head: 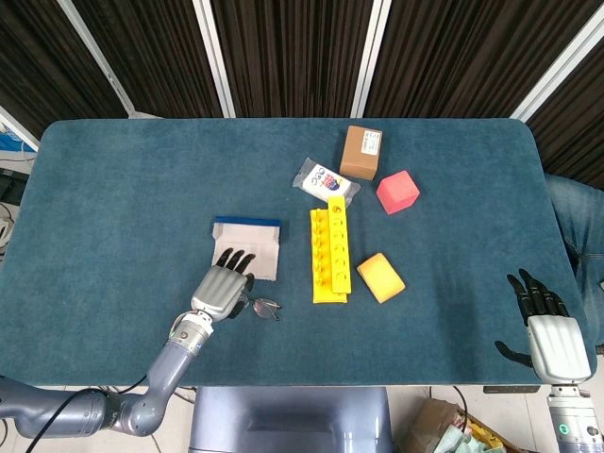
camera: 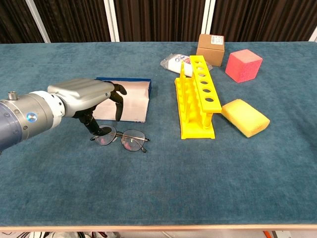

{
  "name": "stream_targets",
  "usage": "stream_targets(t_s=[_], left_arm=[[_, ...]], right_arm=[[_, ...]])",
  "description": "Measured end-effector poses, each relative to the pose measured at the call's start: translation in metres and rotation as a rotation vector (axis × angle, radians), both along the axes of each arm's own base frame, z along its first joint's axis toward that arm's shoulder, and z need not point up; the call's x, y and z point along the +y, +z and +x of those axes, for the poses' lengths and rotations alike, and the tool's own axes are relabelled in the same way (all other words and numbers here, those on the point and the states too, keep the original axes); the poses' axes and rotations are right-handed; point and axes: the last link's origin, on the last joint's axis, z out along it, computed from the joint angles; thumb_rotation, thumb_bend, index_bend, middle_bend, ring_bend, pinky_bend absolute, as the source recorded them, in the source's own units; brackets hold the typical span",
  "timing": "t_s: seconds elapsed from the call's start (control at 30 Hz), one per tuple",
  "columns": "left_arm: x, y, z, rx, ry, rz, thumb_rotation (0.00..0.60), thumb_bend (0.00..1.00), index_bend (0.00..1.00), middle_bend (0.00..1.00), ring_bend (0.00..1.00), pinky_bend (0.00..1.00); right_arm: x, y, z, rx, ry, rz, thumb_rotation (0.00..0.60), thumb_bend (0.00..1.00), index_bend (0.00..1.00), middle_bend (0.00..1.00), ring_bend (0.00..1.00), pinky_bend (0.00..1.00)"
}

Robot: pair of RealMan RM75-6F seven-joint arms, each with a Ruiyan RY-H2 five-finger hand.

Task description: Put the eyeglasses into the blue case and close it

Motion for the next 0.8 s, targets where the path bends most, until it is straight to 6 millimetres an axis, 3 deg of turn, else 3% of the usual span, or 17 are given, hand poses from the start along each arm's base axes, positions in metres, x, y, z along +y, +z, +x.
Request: stream_targets(t_s=[0.8], left_arm=[[0.000,-0.025,-0.001,-0.024,-0.002,-0.018,0.600,0.36,0.50,0.11,0.00,0.00]], right_arm=[[-0.002,0.000,-0.001,-0.005,-0.008,0.007,0.600,0.12,0.00,0.00,0.11,0.19]])
